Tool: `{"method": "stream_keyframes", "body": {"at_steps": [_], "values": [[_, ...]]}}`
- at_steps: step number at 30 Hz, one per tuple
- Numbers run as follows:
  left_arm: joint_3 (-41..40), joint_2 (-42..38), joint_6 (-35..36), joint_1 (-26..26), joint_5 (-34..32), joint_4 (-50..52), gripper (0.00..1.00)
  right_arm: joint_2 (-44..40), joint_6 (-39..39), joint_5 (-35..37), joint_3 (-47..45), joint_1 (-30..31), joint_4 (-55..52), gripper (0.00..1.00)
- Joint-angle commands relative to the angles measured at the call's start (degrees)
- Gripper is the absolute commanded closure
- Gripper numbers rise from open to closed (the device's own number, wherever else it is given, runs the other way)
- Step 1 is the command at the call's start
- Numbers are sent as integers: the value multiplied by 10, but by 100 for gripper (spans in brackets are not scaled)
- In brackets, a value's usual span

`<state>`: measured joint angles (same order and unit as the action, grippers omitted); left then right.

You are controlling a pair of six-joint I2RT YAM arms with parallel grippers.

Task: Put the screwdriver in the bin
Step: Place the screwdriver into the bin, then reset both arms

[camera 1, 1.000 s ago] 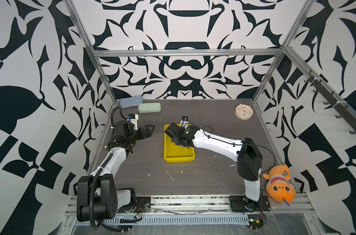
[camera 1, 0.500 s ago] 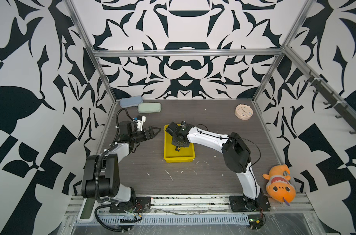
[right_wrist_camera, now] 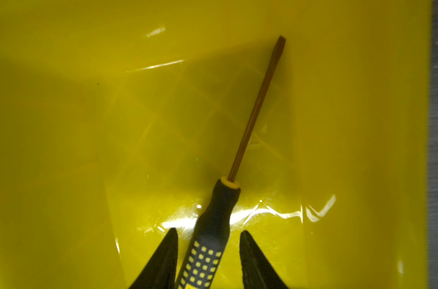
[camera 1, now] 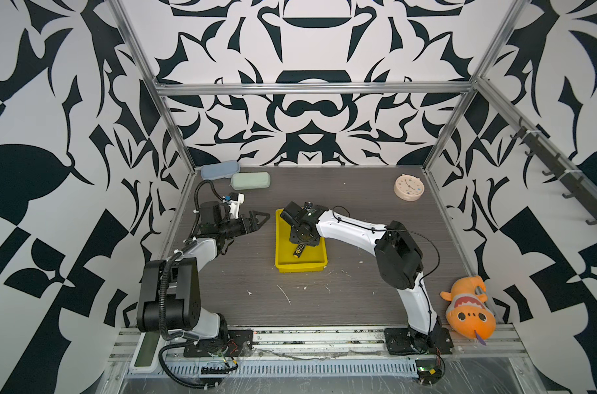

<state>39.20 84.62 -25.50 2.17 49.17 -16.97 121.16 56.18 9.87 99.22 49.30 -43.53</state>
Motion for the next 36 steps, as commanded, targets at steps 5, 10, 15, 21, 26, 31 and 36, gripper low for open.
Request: {"method": "stream_keyframes", "body": {"at_steps": [5, 10, 15, 21, 26, 31, 36], "values": [[16, -23, 19, 0, -35, 39, 1, -140, -57, -21, -23, -90, -19, 56], [21, -18, 21, 0, -42, 46, 1, -242, -112, 30, -103, -174, -12, 55], [28, -5, 21, 0, -32, 48, 1, -333, -165, 26, -242, -296, 61, 55], [33, -2, 26, 0, -43, 65, 1, -477, -306, 157, -476, -382, 290, 49], [39, 1, 26, 0, -50, 74, 1, -572, -514, 243, -710, -383, 620, 39], [26, -47, 37, 0, -169, 119, 1, -547, -576, 237, -804, -388, 789, 38], [5, -129, 44, 0, -303, 155, 1, -474, -542, 216, -828, -389, 869, 37]]}}
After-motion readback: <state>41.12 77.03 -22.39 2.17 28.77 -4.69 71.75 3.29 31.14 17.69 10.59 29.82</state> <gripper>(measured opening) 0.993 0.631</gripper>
